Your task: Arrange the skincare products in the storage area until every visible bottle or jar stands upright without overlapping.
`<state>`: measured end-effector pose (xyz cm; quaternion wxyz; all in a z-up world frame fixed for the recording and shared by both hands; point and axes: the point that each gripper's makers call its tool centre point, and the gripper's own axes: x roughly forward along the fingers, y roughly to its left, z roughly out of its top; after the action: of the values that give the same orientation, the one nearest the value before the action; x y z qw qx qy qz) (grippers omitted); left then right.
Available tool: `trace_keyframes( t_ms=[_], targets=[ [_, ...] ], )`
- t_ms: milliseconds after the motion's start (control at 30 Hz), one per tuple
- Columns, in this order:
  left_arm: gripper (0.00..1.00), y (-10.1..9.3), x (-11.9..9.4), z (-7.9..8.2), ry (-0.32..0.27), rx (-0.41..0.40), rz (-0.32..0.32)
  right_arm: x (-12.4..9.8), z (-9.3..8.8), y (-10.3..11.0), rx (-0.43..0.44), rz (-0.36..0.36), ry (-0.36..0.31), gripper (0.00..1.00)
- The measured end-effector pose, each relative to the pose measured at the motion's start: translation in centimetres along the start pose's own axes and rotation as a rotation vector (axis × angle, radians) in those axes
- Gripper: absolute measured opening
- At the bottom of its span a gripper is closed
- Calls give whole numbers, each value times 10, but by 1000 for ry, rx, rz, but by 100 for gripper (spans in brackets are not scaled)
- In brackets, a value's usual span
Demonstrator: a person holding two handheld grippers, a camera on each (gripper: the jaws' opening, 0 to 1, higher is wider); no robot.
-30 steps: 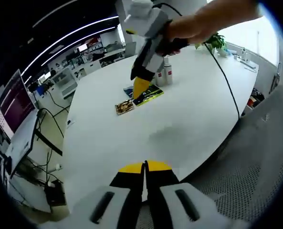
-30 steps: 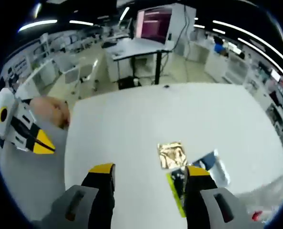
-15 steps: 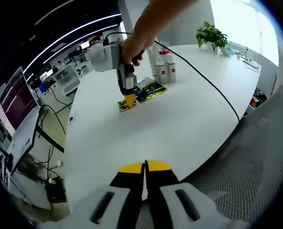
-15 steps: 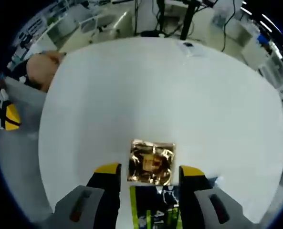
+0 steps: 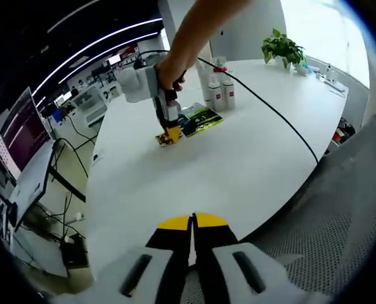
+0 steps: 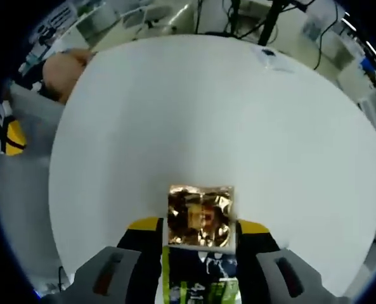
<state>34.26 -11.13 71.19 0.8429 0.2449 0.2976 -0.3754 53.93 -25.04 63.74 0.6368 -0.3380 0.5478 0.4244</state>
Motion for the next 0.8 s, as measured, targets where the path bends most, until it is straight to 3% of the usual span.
trace_keyframes(
  t_ms=[167,300,367,467,600,800],
  targets=[
    [0,-1,0,0,2,-1,-1,-19,19,-17,58,-18,-50,51],
    [0,-1,-1,0,-3,-1,0,-32,69,-38,45,-55,-172,52],
    [0,-1,-1,0,-2,0,-2,-33,93,-47,9,-69,-188,53],
    [0,-1,0,-1,4,2,0,-29,131,-57,-100,-78,-194,53],
    [0,0,-1,-1,3,1,8,-15,172,-68,-218,-65,-138,59],
    [0,1,-1,-3,11,0,11,10,206,-85,-284,-50,-86,57]
  ],
)
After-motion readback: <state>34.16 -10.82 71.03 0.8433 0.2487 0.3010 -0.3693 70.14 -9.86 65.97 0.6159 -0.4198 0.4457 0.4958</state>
